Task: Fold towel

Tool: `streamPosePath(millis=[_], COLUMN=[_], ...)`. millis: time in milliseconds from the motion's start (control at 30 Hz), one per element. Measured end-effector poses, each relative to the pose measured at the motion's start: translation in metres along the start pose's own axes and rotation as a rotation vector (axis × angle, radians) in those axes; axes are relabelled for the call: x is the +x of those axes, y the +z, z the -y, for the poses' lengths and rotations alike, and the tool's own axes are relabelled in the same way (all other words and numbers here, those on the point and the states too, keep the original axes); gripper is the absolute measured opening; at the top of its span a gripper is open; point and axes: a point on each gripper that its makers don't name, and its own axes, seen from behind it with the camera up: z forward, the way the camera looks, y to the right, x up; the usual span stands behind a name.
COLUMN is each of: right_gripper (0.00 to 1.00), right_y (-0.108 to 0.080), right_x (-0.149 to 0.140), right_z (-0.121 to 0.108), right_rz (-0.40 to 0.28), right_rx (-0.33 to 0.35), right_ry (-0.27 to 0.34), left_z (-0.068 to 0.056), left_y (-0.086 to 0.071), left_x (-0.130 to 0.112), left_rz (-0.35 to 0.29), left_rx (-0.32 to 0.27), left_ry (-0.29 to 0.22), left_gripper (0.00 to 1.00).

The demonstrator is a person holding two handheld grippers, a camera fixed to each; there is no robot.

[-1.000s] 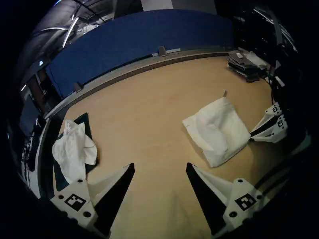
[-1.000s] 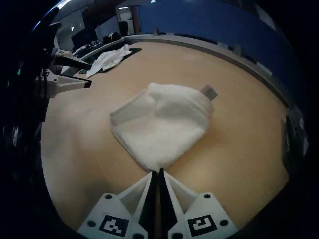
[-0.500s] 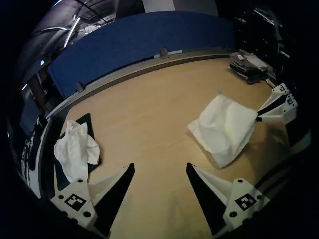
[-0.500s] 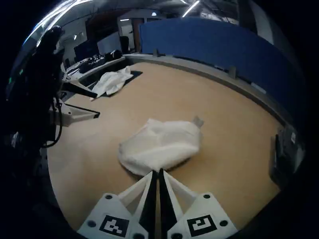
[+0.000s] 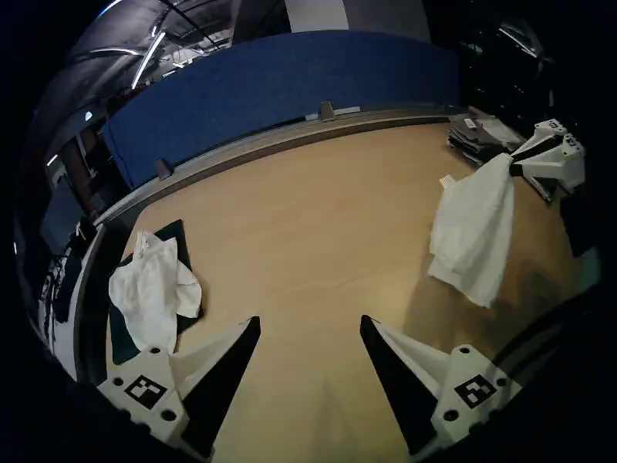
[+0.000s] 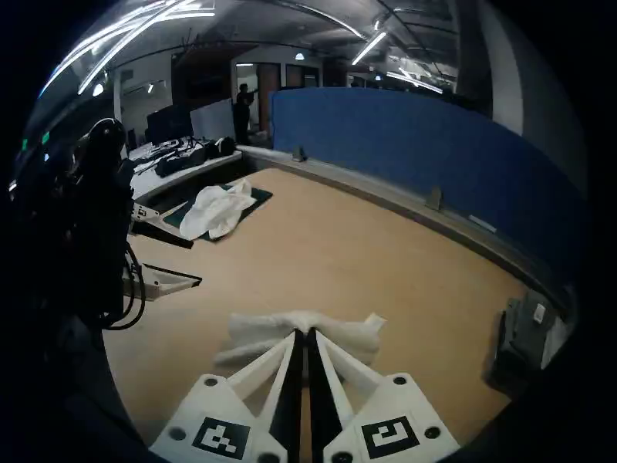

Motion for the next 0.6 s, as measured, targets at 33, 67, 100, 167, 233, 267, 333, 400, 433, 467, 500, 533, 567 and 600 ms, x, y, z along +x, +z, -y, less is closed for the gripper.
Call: streamPosePath(millis=[33, 67, 100, 167, 233, 267, 333, 400, 433, 467, 500, 533, 567, 600], right_gripper=[0.04, 0.04, 0.04, 0.04, 0.04, 0.04, 0.04, 0.04, 0.04, 0.04, 0.04, 0.04, 0.04, 0.04], right_y=[-0.001, -0.002, -0.003, -0.005, -0.007, -0.008, -0.01, -0.013, -0.015, -0.016, -0.018, -0.02, -0.022, -0.024], right_x=[0.002, 0.004, 0.005, 0.007, 0.009, 0.01, 0.011, 0.013, 0.013, 0.014, 0.014, 0.015, 0.015, 0.016], right_z=[0.0, 0.0, 0.0, 0.0, 0.0, -0.001, -0.003, -0.005, -0.006, -0.008, -0.009, -0.011, -0.012, -0.014], right_rz=[-0.003, -0.007, -0.009, -0.015, -0.02, -0.023, -0.027, -0.031, -0.032, -0.034, -0.036, -0.038, -0.04, -0.043], right_rx=[-0.001, -0.002, -0.003, -0.005, -0.007, -0.009, -0.014, -0.02, -0.022, -0.025, -0.028, -0.031, -0.035, -0.038], right_ry=[0.0, 0.0, 0.001, 0.003, 0.005, 0.006, 0.007, 0.008, 0.009, 0.01, 0.01, 0.01, 0.01, 0.011], left_z=[0.0, 0.0, 0.0, 0.001, 0.001, 0.001, 0.001, 0.0, 0.0, 0.0, -0.001, -0.001, -0.002, -0.002], left_y=[-0.001, -0.001, -0.002, -0.003, -0.005, -0.005, -0.006, -0.007, -0.007, -0.008, -0.008, -0.009, -0.009, -0.009], left_x=[0.001, 0.001, 0.002, 0.003, 0.004, 0.004, 0.004, 0.005, 0.005, 0.006, 0.006, 0.007, 0.007, 0.008], left_rz=[-0.001, -0.002, -0.003, -0.006, -0.007, -0.008, -0.009, -0.01, -0.011, -0.011, -0.012, -0.013, -0.014, -0.015], left_rx=[0.0, 0.001, 0.001, 0.002, 0.003, 0.003, 0.004, 0.004, 0.004, 0.004, 0.004, 0.003, 0.003, 0.002], left_ry=[-0.002, -0.004, -0.005, -0.006, -0.006, -0.006, -0.005, -0.005, -0.005, -0.005, -0.004, -0.004, -0.004, -0.004], left_gripper=[0.96, 0.96, 0.96, 0.96, 0.96, 0.96, 0.96, 0.96, 0.96, 0.96, 0.96, 0.96, 0.96, 0.96])
